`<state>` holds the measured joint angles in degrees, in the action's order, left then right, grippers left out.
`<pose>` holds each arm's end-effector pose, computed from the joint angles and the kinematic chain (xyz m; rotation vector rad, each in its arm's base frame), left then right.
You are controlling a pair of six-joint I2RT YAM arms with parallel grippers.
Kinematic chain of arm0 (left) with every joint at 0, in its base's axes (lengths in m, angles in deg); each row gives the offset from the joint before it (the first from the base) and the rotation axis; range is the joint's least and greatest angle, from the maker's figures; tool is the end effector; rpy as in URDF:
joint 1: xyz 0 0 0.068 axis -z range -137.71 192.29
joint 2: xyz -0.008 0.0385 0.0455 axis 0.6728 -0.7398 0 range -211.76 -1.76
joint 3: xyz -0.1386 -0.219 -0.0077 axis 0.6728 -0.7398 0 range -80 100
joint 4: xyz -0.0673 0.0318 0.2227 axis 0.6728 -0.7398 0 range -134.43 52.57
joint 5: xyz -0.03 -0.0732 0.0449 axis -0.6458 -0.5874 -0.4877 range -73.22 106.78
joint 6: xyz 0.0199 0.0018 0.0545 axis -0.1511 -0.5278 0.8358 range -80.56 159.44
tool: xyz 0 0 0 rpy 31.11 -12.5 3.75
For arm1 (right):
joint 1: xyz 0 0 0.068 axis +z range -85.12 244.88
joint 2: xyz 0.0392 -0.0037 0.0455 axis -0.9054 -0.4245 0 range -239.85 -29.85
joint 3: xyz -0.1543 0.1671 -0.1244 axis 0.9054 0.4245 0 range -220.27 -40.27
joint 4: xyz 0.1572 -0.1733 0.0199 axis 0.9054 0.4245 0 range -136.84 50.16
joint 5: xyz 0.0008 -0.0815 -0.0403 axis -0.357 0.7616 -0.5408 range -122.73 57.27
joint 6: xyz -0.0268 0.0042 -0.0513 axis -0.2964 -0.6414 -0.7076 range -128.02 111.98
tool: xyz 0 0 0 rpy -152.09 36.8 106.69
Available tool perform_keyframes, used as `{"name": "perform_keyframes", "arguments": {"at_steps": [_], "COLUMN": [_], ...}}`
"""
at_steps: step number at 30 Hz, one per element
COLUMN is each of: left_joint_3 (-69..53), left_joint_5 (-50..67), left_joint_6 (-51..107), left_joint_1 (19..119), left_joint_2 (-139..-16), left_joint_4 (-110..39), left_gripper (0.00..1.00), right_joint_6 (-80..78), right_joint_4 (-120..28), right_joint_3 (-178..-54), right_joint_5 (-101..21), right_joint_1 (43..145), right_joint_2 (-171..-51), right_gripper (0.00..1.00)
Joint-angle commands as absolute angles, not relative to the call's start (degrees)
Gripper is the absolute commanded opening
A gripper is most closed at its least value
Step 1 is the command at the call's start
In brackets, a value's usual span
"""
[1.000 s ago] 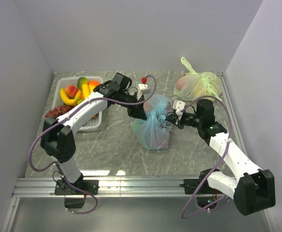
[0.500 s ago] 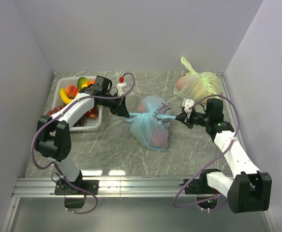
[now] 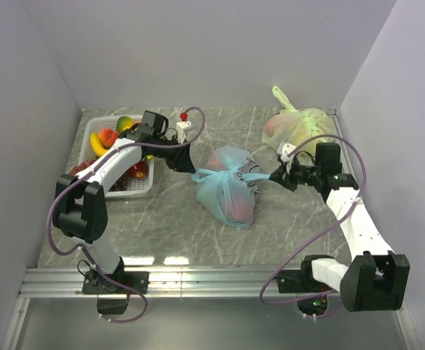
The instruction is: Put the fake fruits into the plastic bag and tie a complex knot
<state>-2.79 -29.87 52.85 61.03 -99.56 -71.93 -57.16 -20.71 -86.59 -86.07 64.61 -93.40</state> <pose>0.3086 -0.1368 0.2572 0.9674 2.1937 -1.0581 0.2051 0.0324 0.2627 -1.2155 1.6335 0.5497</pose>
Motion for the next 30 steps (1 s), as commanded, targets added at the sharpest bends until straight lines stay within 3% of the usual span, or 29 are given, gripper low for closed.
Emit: {"name": "perform_keyframes", "arguments": {"at_steps": [1, 2, 3, 7, 8, 9, 10, 11, 16, 20, 23, 26, 30], "left_joint_3": [2.52, 3.14, 3.75, 4.29, 3.77, 2.98, 0.1, -1.24, -5.12, 2.87, -0.79, -6.07, -7.22], "left_joint_5": [-31.12, -30.68, -30.16, -24.63, -24.09, -23.48, -21.12, -18.75, -10.81, -20.46, -23.99, -28.04, -26.9], "left_joint_6": [57.72, 58.07, 58.51, 57.03, 56.76, 55.71, 49.96, 47.73, 31.55, 37.15, 35.49, 37.51, 44.95], "left_joint_1": [61.97, 62.24, 62.67, 62.5, 62.33, 61.8, 61.54, 61.1, 58.73, 58.2, 58.11, 58.2, 58.2], "left_joint_2": [-97.66, -97.13, -96.17, -92.56, -91.6, -89.15, -87.73, -85.02, -81.65, -88.49, -87.82, -87.37, -89.04], "left_joint_4": [-72.23, -72.49, -73.45, -71.62, -70.57, -68.82, -62.1, -59.25, -49.03, -62.77, -60.74, -59.75, -62.73], "left_gripper": [0.29, 0.41, 0.45, 0.62, 0.78, 0.8, 0.86, 0.99, 0.99, 0.99, 0.99, 0.99, 0.99], "right_joint_6": [-55.65, -55.39, -54.87, -46.01, -45.2, -44.15, -42.4, -41.86, -33.76, -37.55, -40.97, -45.61, -52.39], "right_joint_4": [-16.18, -12.51, -11.0, -6.51, -3.71, -2.47, -1.32, 0.08, -4.13, 12.23, 26.49, 30.23, 27.35], "right_joint_3": [-94.83, -98.76, -100.8, -110.03, -113.62, -115.4, -116.98, -119.26, -119.63, -132.08, -141.5, -141.88, -135.65], "right_joint_5": [-84.06, -83.97, -83.53, -78.7, -78.0, -77.03, -76.59, -76.32, -70.96, -69.91, -71.66, -71.58, -67.03], "right_joint_1": [66.98, 67.08, 67.08, 67.08, 67.08, 67.08, 67.17, 67.17, 67.17, 69.54, 70.07, 70.07, 72.61], "right_joint_2": [-95.58, -96.37, -97.16, -100.42, -100.86, -101.3, -102.0, -102.18, -99.99, -108.92, -120.09, -125.03, -122.5], "right_gripper": [0.17, 0.31, 0.57, 0.76, 0.79, 0.94, 0.95, 0.95, 1.0, 1.0, 1.0, 0.97, 0.92]}}
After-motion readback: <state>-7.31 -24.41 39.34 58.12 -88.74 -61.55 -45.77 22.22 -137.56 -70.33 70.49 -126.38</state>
